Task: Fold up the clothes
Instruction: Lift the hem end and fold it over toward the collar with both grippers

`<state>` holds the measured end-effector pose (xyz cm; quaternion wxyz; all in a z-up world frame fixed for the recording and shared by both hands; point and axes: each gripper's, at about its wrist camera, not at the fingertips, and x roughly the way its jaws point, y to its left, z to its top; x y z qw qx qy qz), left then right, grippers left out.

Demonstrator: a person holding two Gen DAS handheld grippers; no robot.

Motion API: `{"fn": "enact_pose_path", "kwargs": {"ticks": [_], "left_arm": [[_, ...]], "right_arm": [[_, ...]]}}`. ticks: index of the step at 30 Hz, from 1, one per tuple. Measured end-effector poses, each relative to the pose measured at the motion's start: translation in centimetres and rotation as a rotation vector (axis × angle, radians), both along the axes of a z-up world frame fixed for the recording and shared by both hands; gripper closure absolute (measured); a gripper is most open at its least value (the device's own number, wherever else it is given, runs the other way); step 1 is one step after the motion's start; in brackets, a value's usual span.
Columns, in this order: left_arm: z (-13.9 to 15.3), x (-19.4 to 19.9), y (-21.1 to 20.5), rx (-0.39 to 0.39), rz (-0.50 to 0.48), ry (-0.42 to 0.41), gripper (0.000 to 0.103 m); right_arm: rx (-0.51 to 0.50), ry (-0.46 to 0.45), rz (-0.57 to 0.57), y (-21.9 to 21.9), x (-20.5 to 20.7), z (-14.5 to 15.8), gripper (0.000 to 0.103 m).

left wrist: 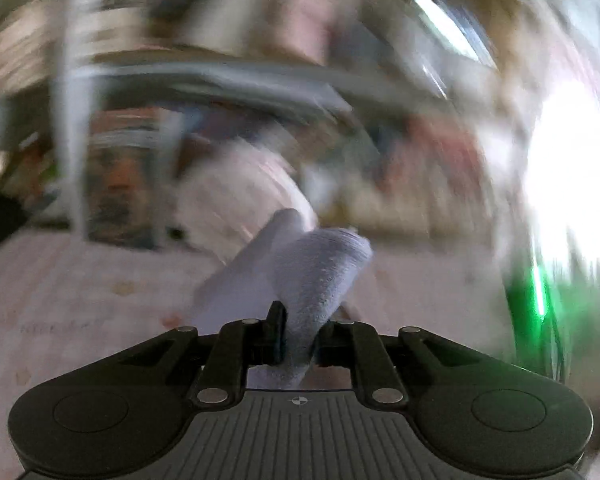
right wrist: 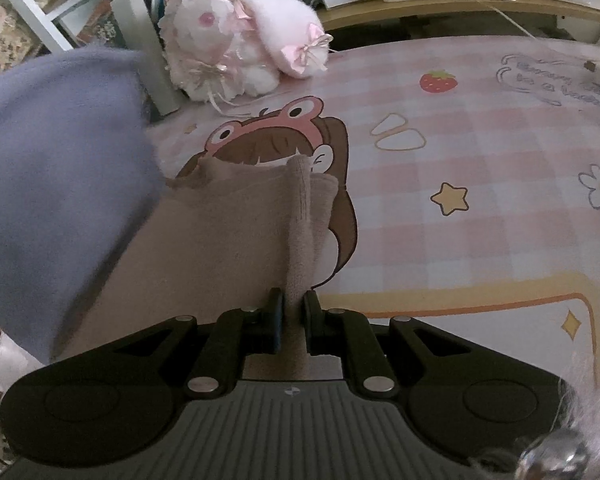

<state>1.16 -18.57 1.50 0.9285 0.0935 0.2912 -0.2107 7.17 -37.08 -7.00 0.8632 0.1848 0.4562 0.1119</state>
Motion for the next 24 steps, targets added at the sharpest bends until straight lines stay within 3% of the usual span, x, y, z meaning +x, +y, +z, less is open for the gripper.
{"fn": "enact_pose_path", "kwargs": {"ticks": [3, 5, 7, 11, 14, 17, 18, 20, 21, 22, 24], "left_arm": [[-4.5, -1.4, -4.6, 0.251, -0.060, 0.045, 0.080], [-6.0, -2.3, -5.9, 0.341, -0.074, 0.010, 0.078], [-6.5, -2.8, -6.4, 0.376, -0.077, -0.012, 0.077], [-6.1, -2.6, -6.5, 0.361, -0.046, -0.004, 0.076], [-4.9, -2.7, -5.9, 0.275, 0.015, 0.011, 0.076], [-3.6, -2.3, -5.2, 0.192, 0.064, 0.030, 0.075], [-3.3, -2.4, -5.1, 0.187, 0.062, 0.031, 0.075], [-3.0, -3.2, -5.4, 0.193, 0.037, 0.016, 0.070], [-2.8, -3.6, -5.5, 0.195, 0.010, 0.007, 0.060], [-2.7, -4.1, -5.7, 0.190, -0.023, 0.000, 0.050], [-2.7, -5.0, -6.0, 0.172, -0.093, 0.009, 0.043]], "right_arm": [[0.026, 0.001, 0.025, -0.5, 0.2, -0.1, 0.092], [0.036, 0.005, 0.040, -0.9, 0.3, -0.1, 0.089], [0.050, 0.014, 0.044, -1.2, 0.5, -0.1, 0.088], [0.105, 0.020, 0.015, -2.8, 0.2, 0.3, 0.079], [0.222, 0.026, -0.034, -5.0, -0.6, 0.6, 0.075], [0.371, 0.047, -0.047, -6.8, -1.4, 0.9, 0.063], [0.424, 0.062, -0.042, -7.3, -1.7, 0.9, 0.054], [0.501, 0.090, -0.041, -7.6, -1.9, 0.8, 0.038], [0.532, 0.100, -0.046, -7.6, -1.9, 0.8, 0.033], [0.560, 0.106, -0.048, -7.5, -1.8, 0.8, 0.033], [0.600, 0.115, -0.044, -7.1, -1.2, 0.7, 0.029]]}}
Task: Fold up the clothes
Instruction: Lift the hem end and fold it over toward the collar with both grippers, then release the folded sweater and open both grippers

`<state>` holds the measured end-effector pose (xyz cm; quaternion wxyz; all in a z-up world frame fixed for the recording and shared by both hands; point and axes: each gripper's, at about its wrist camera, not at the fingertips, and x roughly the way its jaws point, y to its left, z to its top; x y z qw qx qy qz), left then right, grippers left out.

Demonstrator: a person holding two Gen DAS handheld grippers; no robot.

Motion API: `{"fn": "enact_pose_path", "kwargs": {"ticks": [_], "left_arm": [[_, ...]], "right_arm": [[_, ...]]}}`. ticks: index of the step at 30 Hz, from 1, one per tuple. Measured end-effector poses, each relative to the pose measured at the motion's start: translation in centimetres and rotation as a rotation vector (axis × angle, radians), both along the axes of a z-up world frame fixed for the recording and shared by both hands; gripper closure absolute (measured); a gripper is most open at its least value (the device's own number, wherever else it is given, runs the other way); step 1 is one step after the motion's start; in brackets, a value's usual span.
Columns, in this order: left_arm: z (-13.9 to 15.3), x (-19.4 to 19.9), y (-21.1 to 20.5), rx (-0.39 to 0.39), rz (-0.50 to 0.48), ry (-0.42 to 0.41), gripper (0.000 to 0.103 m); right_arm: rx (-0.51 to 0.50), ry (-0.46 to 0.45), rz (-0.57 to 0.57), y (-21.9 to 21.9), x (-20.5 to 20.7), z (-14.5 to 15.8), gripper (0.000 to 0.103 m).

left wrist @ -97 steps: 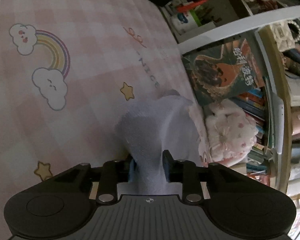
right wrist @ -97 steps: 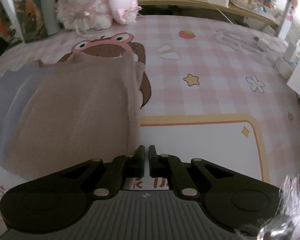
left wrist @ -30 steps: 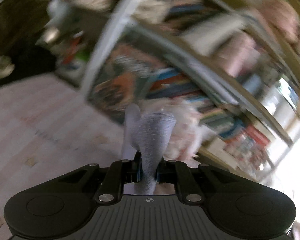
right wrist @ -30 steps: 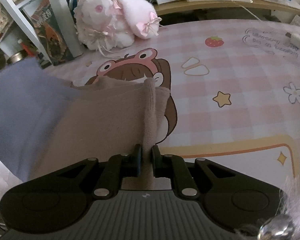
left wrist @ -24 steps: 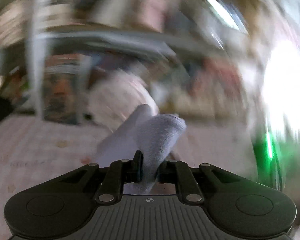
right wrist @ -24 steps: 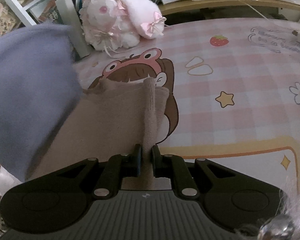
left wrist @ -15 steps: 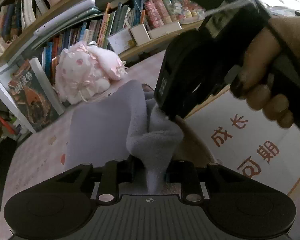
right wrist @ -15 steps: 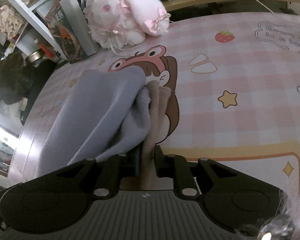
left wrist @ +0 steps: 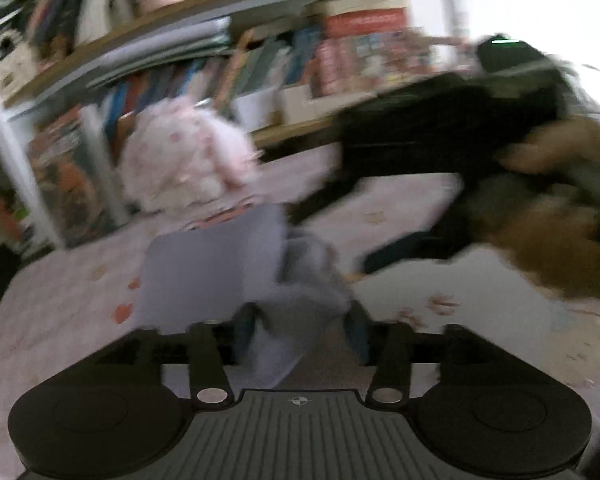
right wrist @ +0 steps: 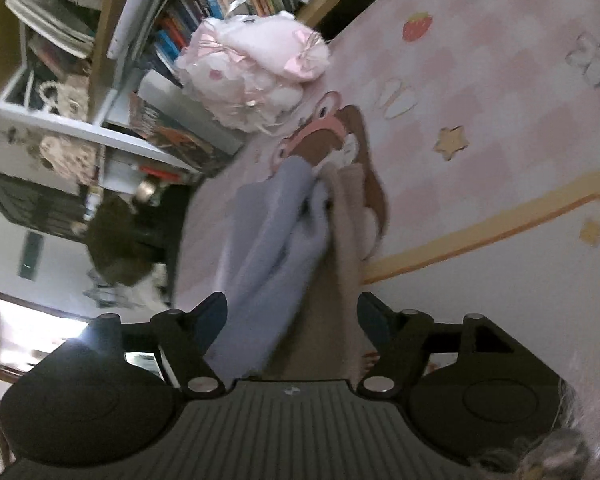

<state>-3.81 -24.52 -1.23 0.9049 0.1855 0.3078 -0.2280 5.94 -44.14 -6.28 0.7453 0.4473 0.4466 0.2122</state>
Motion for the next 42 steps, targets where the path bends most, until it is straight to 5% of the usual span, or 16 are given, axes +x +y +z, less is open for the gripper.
{"fn": "enact_pose_path", "kwargs": {"ticks": [4, 9, 11, 12, 17, 21, 25, 29, 32, 35, 38, 39, 42], "left_arm": [[-0.8, -0.5, 0.5, -0.025, -0.040, 0.062, 0.043], [-1.4, 1.9, 4.0, -0.238, 0.079, 0.213, 0.043], [-2.0, 2.8, 5.1, -0.313, 0.119, 0.264, 0.043], [-2.3, 3.1, 5.5, -0.340, 0.133, 0.282, 0.043], [-2.9, 3.4, 5.8, -0.353, 0.130, 0.309, 0.043], [-1.9, 3.0, 6.2, -0.361, 0.107, 0.314, 0.043], [1.0, 1.6, 8.9, -0.402, 0.100, 0.239, 0.043], [2.6, 2.1, 13.0, -0.447, 0.214, 0.174, 0.046], [2.0, 3.6, 14.0, -0.430, 0.291, 0.167, 0.050], [1.1, 4.4, 13.2, -0.408, 0.273, 0.165, 0.056], [-0.5, 5.1, 12.0, -0.343, 0.283, 0.210, 0.062], [-1.1, 5.4, 11.8, -0.315, 0.295, 0.220, 0.065], [-1.6, 5.5, 12.1, -0.323, 0.309, 0.236, 0.064]], "right_arm": [[-0.029, 0.032, 0.021, 2.0, 2.2, -0.7, 0.028], [-0.122, -0.005, 0.012, 4.2, 4.6, -0.6, 0.034], [-0.193, -0.057, 0.010, 5.0, 5.2, 0.0, 0.078], [-0.237, -0.098, 0.037, 5.6, 5.3, 0.7, 0.087], [-0.439, -0.540, 0.209, 7.9, 1.1, 4.9, 0.087], [-0.717, -0.429, 0.196, 9.3, 2.0, 2.5, 0.075], [-0.733, -0.367, 0.130, 8.0, 2.3, 2.3, 0.051], [-0.701, -0.372, 0.053, 6.2, 0.1, 4.4, 0.048], [-0.589, -0.305, 0.134, 6.9, -0.6, 4.1, 0.048], [-0.467, -0.231, 0.226, 7.8, -1.2, 3.6, 0.054], [-0.480, -0.190, 0.234, 8.9, -1.1, 2.7, 0.078], [-0.459, -0.210, 0.232, 8.8, -1.4, 2.9, 0.093], [-0.373, -0.293, 0.217, 7.8, -2.8, 4.3, 0.094]]}}
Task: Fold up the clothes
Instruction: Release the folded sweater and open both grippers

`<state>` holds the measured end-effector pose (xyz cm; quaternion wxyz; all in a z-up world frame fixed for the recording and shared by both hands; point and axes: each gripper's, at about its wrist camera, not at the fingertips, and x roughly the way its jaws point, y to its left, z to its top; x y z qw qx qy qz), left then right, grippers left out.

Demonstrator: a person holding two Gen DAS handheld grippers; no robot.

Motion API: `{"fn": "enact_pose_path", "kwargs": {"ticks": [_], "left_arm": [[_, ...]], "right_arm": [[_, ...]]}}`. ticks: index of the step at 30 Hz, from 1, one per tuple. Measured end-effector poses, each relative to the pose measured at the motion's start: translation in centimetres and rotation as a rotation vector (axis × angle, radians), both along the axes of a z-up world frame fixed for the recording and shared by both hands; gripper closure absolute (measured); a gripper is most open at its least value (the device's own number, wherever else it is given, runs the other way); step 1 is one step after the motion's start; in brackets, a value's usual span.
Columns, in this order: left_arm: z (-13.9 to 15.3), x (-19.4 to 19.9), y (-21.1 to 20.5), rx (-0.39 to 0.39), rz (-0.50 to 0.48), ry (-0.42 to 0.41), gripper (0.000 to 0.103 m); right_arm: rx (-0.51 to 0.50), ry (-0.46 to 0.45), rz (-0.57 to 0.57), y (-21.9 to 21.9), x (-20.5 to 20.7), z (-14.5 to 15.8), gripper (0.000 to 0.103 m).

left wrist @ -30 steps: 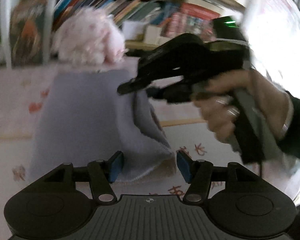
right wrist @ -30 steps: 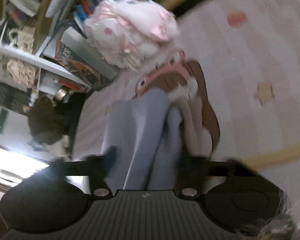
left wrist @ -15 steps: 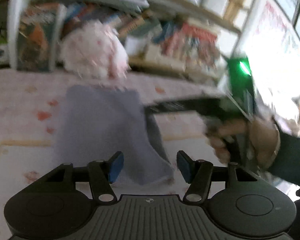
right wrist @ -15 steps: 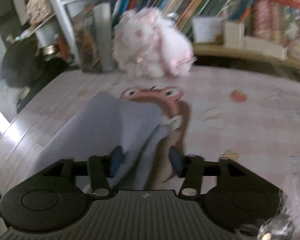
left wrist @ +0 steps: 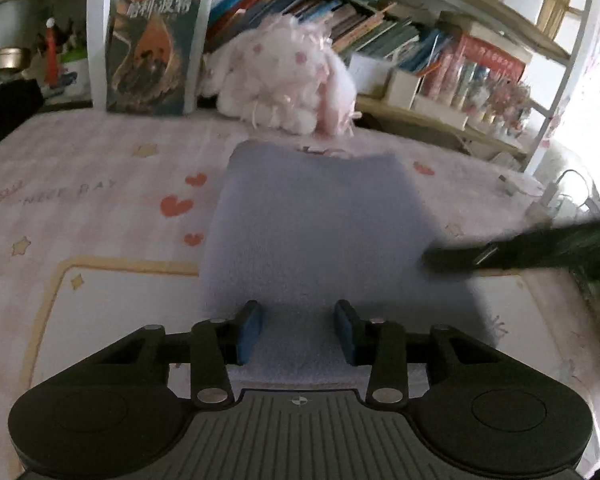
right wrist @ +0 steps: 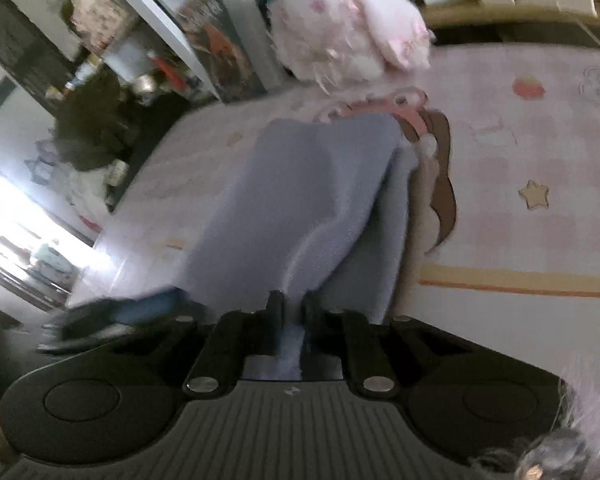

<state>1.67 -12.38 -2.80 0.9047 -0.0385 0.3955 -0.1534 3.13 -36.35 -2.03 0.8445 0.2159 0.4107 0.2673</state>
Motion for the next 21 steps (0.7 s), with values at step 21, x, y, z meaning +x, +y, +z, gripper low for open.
{"fn": "enact_pose_path", "kwargs": {"ticks": [21], "left_arm": [[1.6, -2.6, -0.9, 0.010, 0.062, -0.073, 0.062]], "right_arm": [[-0.162, -0.012, -0.027, -0.1, -1.1, -0.5, 0.091]]}}
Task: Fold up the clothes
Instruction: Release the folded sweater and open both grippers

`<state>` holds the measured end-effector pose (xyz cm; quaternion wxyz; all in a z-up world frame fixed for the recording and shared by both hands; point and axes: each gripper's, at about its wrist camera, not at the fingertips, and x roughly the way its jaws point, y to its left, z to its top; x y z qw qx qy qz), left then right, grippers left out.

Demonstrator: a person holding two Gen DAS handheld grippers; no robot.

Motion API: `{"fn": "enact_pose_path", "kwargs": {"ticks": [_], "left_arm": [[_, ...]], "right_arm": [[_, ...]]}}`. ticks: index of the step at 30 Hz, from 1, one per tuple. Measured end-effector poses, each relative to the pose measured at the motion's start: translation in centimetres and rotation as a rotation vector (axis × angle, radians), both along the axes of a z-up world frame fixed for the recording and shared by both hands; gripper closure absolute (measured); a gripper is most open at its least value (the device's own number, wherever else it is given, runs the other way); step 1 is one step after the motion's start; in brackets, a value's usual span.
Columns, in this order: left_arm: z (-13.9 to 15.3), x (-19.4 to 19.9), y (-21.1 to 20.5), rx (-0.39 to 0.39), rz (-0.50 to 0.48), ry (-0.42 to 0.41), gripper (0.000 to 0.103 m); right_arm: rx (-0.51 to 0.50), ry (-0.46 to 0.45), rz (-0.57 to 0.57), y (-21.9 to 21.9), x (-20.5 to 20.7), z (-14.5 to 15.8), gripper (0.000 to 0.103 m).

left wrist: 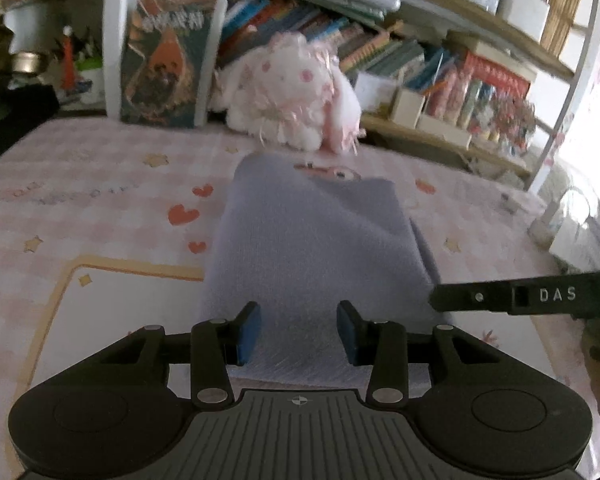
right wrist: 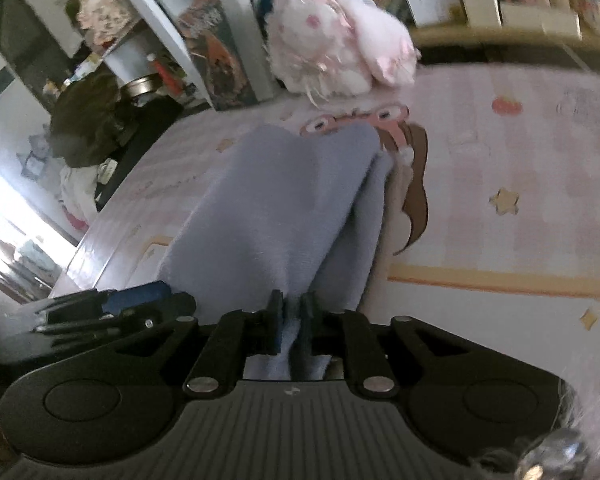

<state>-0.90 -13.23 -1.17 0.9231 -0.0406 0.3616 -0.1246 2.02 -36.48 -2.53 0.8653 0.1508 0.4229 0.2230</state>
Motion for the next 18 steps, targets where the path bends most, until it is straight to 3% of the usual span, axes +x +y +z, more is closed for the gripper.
{"fn": "enact_pose_path", "kwargs": {"ticks": [2, 4, 6, 12, 18], "left_arm": [[0.7, -0.9, -0.2, 0.006, 0.013, -0.022, 0.061], [1.2, -1.7, -0.4, 0.013, 0.022, -0.039, 0.059], [1.5, -2.5, -0.7, 0.024, 0.031, -0.044, 0.058], [0.8, -3.8, -1.8, 0.052, 0.044, -0.004, 0.058], [0.3, -3.8, -2.2, 0.068, -0.058, -0.011, 0.049]], "right_arm": [[-0.016, -0.018, -0.004, -0.4, -0.5, 0.7, 0.090], [-0.037, -0.026, -0.008, -0.8, -1.2, 1.1, 0.079], [-0.073, -0.042, -0.009, -1.0, -2.1, 1.3, 0.075], [-0.149, -0.030, 0.014, -1.0, -4.6, 0.7, 0.059], [-0.199, 0.026, 0.018, 0.1, -5.5, -0.3, 0.049]]}}
